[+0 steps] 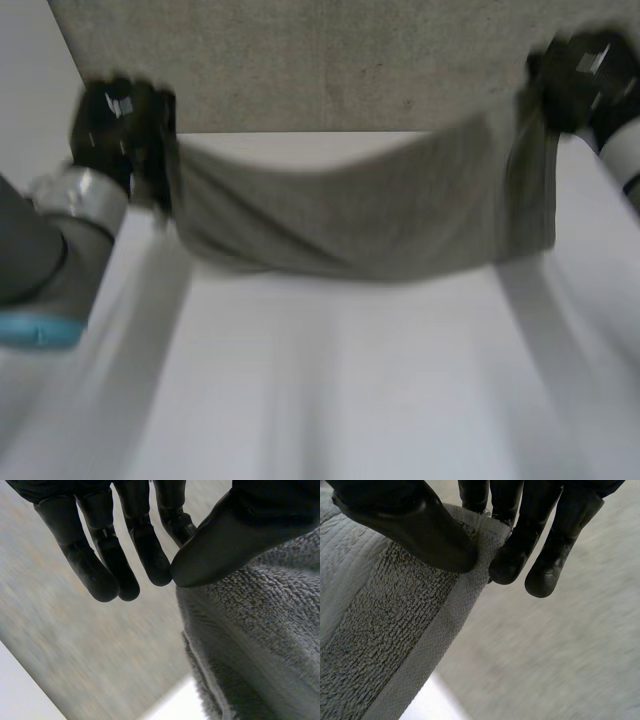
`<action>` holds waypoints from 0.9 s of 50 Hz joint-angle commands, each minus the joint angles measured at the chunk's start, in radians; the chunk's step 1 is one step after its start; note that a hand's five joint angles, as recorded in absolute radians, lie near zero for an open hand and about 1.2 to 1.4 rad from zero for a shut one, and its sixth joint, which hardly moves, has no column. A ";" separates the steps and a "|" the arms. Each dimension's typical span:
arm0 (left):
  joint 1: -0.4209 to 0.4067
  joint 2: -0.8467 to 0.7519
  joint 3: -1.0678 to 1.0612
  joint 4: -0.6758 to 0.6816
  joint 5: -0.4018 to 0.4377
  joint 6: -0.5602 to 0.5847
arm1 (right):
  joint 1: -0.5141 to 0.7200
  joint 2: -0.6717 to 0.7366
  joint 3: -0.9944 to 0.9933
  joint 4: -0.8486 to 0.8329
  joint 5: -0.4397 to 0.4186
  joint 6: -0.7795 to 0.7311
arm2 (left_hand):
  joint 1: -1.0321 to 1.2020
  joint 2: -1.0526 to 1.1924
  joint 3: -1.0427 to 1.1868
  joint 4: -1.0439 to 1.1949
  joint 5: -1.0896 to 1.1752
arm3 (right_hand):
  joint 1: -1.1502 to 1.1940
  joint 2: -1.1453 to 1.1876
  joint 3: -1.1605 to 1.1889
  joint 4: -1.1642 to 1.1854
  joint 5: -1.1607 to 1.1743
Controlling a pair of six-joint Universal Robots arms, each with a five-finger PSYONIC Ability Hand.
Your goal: Fold the towel.
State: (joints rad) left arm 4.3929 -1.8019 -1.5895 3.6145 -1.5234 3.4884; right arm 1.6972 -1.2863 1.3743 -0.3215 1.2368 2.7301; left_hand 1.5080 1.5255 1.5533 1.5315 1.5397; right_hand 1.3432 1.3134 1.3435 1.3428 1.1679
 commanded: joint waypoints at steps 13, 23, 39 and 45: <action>0.013 -0.003 0.170 -0.112 -0.049 -0.309 | 0.039 -0.030 -0.095 0.049 -0.077 0.142 | -0.112 -0.129 -0.157 -0.135 -0.318 | 0.053 0.083 0.053 0.054 0.054; 0.063 0.003 -0.158 -0.137 0.069 -0.086 | -0.037 -0.041 0.224 0.357 -0.161 -0.179 | -0.112 -0.129 -0.157 -0.135 -0.318 | 0.053 0.083 0.053 0.054 0.054; 0.073 0.504 -0.346 -0.217 0.098 0.009 | -0.244 -0.540 0.358 0.412 -0.204 0.040 | -0.112 -0.129 -0.157 -0.135 -0.318 | 0.053 0.083 0.053 0.054 0.054; 0.076 0.518 -0.385 -0.211 0.100 0.011 | -0.326 -0.564 0.345 0.493 -0.278 0.039 | -0.112 -0.129 -0.157 -0.135 -0.318 | 0.053 0.083 0.053 0.054 0.054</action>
State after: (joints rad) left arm 4.4646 -1.3147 -1.9378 3.4069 -1.4248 3.5006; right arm 1.4524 -1.8113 1.7382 0.0897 1.0341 2.7551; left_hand 1.5125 1.5254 1.5544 1.5315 1.5397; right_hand 1.3457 1.3134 1.3495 1.3428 1.1718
